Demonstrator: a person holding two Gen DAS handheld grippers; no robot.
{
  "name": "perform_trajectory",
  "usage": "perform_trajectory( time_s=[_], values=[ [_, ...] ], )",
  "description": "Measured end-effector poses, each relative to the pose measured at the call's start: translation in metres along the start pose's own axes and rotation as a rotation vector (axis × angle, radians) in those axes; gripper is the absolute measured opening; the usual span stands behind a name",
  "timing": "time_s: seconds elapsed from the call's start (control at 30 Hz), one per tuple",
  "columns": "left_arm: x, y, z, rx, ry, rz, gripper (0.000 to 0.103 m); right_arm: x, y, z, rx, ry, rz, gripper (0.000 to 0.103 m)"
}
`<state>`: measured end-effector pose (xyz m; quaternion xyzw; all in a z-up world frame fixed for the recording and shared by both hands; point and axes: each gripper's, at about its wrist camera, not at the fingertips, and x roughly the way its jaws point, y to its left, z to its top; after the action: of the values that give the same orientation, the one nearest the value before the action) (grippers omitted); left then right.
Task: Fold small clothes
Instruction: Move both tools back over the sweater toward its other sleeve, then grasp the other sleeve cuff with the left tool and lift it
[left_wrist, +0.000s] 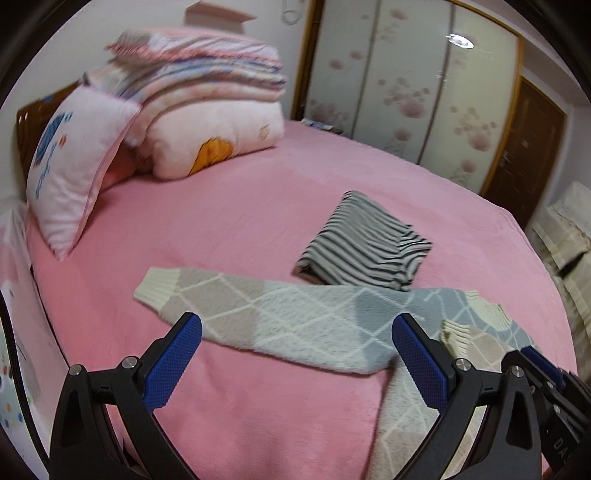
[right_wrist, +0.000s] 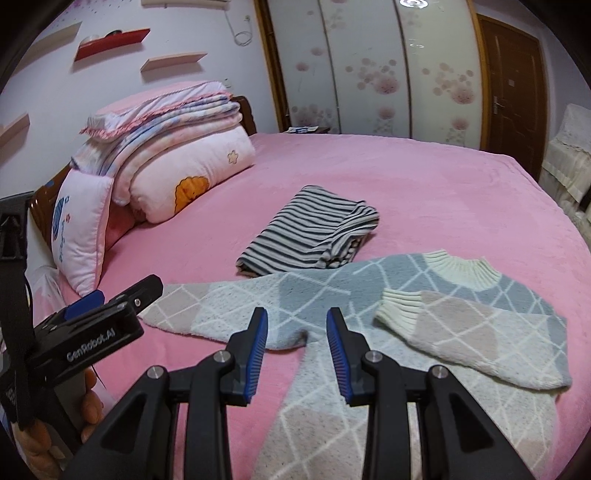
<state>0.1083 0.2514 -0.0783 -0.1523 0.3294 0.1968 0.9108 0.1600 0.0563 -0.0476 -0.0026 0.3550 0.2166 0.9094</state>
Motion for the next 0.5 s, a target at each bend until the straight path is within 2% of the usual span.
perform_trajectory(
  time_s=[0.37,0.5],
  values=[
    [0.061,0.041,-0.025,-0.111,0.111,0.084,0.102,0.061,0.009,-0.007,-0.016,0.061,0.012,0.033],
    [0.091,0.062,-0.036,-0.196,0.168,0.102,0.102,0.083,0.009,-0.011,-0.005,0.078,0.023,0.033]
  ],
)
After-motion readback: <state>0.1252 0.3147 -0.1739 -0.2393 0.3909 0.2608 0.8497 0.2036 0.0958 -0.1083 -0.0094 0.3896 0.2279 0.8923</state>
